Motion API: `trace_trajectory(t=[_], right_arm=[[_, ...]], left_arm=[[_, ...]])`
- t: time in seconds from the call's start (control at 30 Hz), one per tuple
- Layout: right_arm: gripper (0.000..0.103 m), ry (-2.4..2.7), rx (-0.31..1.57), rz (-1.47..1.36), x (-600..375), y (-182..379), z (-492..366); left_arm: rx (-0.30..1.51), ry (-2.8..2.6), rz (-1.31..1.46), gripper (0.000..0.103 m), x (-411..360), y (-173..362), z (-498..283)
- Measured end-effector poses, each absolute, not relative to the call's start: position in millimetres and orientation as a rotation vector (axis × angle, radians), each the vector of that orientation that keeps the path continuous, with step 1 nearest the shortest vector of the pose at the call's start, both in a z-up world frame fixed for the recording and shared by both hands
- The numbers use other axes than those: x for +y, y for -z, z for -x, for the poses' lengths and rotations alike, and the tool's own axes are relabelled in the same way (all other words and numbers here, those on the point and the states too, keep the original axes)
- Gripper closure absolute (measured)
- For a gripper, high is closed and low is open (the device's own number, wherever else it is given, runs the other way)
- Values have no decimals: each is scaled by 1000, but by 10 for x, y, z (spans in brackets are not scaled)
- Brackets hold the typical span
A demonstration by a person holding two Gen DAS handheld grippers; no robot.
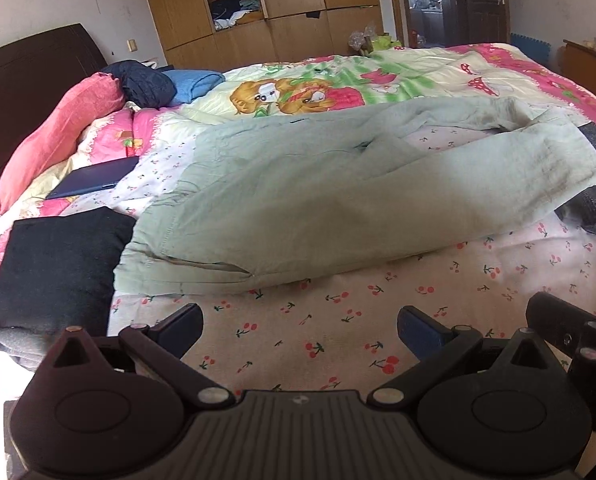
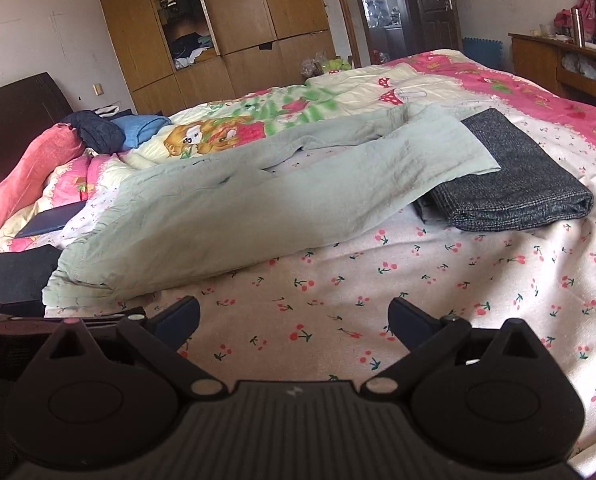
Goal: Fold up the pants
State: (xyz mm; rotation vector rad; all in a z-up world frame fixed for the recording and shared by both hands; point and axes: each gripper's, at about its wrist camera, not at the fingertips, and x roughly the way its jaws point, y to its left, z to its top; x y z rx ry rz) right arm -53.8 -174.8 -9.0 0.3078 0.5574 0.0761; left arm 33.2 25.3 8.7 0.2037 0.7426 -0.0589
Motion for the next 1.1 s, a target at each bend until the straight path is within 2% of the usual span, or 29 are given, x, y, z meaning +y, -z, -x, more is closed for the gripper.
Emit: trace_trajectory(t=[0.23, 0.47, 0.73, 0.93, 0.97, 1.0, 1.03, 1.07, 1.1], right_arm=[[3, -52, 560, -228, -1506, -4, 348], [4, -94, 591, -251, -1369, -39, -201], [5, -96, 670, -320, -1512, 242, -773], [8, -96, 721, -423, -1673, 478, -921], [8, -95, 720, -435, -1702, 488, -941], [8, -93, 718, -441, -1720, 489, -960], [9, -88, 715, -443, -1732, 482, -987], [10, -85, 711, -448, -1743, 475, -1016], [17, -81, 709, -454, -1759, 464, -1043]], left_arm=[[731, 104, -182, 0, 394, 58, -573], [689, 82, -173, 0, 815, -6, -982], [775, -8, -107, 0, 1746, 298, -1414], [717, 42, -103, 0, 1843, 374, -1579], [732, 72, -95, 2, 1850, 397, -1605], [761, 94, -67, 11, 1877, 432, -1654], [773, 93, -44, 12, 1908, 468, -1670], [764, 92, -29, 18, 1937, 478, -1659], [752, 85, -36, 31, 1948, 459, -1643]])
